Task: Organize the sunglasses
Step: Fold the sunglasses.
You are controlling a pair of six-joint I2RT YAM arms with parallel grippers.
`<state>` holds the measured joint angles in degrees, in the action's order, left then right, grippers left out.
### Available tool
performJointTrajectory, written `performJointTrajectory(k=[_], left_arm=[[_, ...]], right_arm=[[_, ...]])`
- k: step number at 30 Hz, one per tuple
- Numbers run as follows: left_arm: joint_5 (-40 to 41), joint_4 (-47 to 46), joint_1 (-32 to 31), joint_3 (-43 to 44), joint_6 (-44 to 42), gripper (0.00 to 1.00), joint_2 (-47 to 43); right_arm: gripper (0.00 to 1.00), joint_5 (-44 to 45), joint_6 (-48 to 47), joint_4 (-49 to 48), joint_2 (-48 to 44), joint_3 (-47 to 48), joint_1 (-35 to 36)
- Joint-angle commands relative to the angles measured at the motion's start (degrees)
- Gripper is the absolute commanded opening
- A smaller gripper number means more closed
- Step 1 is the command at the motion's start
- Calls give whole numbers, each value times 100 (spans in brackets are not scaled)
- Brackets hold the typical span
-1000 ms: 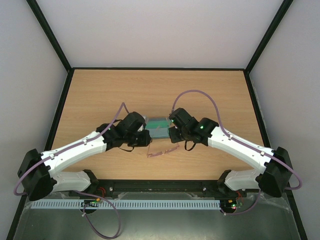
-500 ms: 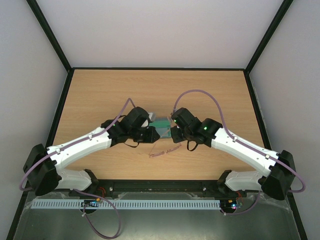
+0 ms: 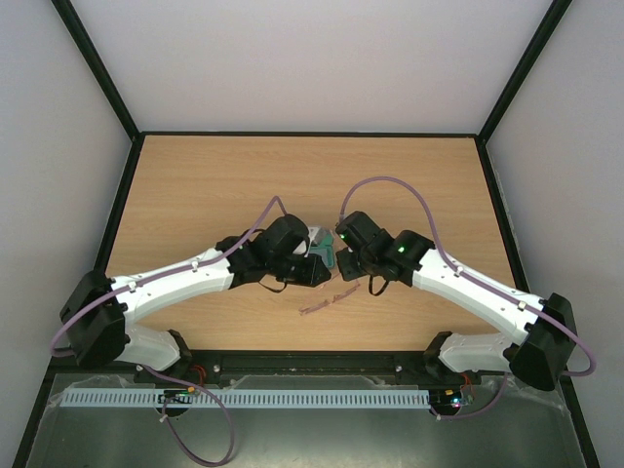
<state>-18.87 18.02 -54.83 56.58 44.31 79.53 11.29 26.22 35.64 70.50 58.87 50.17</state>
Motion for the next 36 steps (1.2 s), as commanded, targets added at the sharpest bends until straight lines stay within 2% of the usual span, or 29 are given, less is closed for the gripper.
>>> performJointTrajectory(k=[1, 4, 6, 10, 12, 14, 18, 20, 25, 30, 36], left_arm=[[-503, -368, -70, -12, -16, 11, -136], [-514, -411, -67, -19, -1, 12, -52], [-292, -288, 44, -28, 53, 17, -131], [112, -230, 677, -262, 236, 48, -882], [320, -71, 1022, -259, 259, 55, -1304], [447, -8, 1289, -261, 331, 68, -1698], [544, -136, 1396, -418, 571, 87, -2194], [456, -658, 1347, -812, 882, 98, -2512], [758, -2344, 783, -1882, 1904, 99, -2815], [1666, -2930, 113, -2045, 2290, 99, -2519], [2551, -3869, -143, -2557, 2840, 99, -2572]], right_arm=[[1, 11, 164, 7, -295, 61, -359], [1, -253, 156, -44, -428, 72, -528], [1, -243, 148, 19, -457, 120, -568], [1, -169, 167, 161, -537, 136, -616], [1, -138, 242, 168, -586, 117, -656], [1, -93, 358, 170, -600, 128, -725], [1, 3, 758, 153, -548, 225, -901], [1, 19, 1047, 124, -523, 270, -1039], [2, 116, 1851, -249, -511, 202, -1176], [2, 146, 2377, -636, -452, 47, -1179], [1, 109, 2643, -801, -411, -57, -1177]])
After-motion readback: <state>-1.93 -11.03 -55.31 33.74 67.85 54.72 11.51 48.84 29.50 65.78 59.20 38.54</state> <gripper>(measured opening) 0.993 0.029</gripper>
